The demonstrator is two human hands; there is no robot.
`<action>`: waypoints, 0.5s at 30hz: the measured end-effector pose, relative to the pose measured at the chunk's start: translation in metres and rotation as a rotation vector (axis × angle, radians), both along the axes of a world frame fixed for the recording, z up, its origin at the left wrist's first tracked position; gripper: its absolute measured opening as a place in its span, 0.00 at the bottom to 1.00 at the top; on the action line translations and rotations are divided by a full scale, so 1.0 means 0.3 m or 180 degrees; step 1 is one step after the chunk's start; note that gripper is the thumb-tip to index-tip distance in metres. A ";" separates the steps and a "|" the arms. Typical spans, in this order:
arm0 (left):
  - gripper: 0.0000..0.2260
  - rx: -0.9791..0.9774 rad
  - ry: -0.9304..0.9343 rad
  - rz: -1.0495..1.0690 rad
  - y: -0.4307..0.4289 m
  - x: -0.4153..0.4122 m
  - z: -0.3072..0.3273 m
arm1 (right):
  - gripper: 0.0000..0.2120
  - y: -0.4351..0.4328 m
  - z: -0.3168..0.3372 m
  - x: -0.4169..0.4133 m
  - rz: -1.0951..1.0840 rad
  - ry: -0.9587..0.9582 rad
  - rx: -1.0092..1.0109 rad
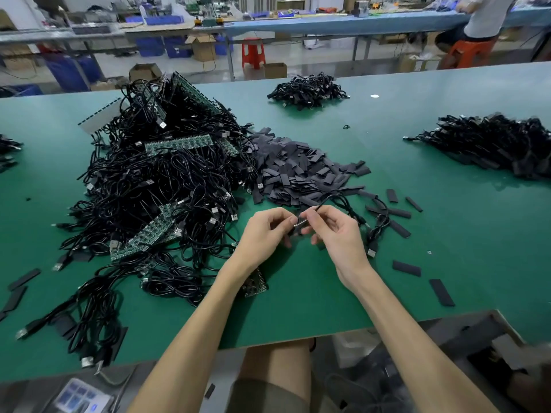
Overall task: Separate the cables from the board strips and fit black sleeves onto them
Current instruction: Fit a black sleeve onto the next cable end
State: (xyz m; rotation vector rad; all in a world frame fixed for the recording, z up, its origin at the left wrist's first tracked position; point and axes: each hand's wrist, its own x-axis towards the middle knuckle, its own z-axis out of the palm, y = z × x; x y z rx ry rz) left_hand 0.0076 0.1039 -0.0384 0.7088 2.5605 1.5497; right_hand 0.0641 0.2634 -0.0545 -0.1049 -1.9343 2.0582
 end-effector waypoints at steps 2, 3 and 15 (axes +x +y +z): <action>0.05 0.0024 0.0011 -0.0084 0.001 0.001 -0.002 | 0.06 -0.001 -0.002 0.001 0.0032 0.0035 0.0041; 0.04 0.0081 0.0004 -0.0123 0.001 0.001 -0.004 | 0.06 0.001 -0.003 0.000 0.0004 0.0034 0.0032; 0.12 -0.0388 0.0920 0.0043 0.004 0.018 -0.024 | 0.06 -0.001 -0.003 0.003 -0.0086 0.0082 -0.0091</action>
